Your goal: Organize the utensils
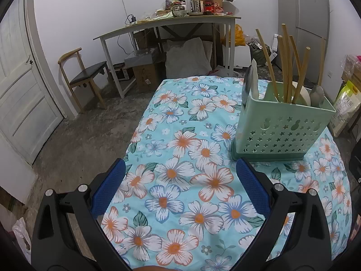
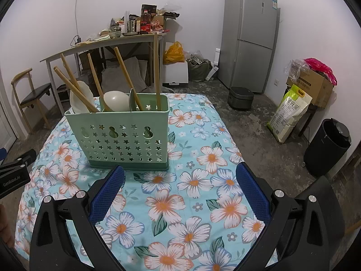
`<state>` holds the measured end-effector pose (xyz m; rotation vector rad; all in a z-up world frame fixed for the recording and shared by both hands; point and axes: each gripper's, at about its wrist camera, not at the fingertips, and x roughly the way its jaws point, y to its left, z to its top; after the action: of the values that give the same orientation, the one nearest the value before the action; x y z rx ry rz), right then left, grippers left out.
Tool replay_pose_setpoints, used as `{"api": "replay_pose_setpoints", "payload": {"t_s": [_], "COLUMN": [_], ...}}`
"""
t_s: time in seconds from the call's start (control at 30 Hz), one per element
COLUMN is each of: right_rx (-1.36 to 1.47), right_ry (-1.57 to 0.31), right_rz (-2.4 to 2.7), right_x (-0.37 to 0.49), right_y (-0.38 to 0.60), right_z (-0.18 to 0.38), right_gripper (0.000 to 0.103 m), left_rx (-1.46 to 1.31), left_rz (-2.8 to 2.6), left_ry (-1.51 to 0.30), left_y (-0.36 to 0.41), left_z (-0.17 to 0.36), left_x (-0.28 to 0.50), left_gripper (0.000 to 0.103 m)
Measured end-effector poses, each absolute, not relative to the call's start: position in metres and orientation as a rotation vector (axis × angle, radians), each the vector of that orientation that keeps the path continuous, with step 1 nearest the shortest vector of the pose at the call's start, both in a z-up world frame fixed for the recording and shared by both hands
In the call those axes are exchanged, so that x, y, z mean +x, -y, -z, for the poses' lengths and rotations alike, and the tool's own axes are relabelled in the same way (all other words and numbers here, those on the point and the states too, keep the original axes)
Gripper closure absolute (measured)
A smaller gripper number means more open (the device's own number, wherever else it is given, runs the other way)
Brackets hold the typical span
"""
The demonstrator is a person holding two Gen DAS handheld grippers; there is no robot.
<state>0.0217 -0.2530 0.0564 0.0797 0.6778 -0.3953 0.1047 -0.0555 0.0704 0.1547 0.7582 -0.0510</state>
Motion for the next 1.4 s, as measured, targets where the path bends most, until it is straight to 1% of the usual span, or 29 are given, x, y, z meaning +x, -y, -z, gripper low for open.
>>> {"api": "replay_pose_setpoints", "payload": {"t_s": [1.4], "right_rx": [0.084], "right_ry": [-0.686], "right_rz": [0.372], "right_x": [0.0229], "right_y": [0.2491], "right_z": [-0.053], "right_gripper": [0.006], "left_rx": [0.155], "left_rz": [0.052], "left_ry": [-0.764], "left_y": [0.0546], "left_z": [-0.0712], "left_x": [0.1057], "left_gripper": [0.008]}}
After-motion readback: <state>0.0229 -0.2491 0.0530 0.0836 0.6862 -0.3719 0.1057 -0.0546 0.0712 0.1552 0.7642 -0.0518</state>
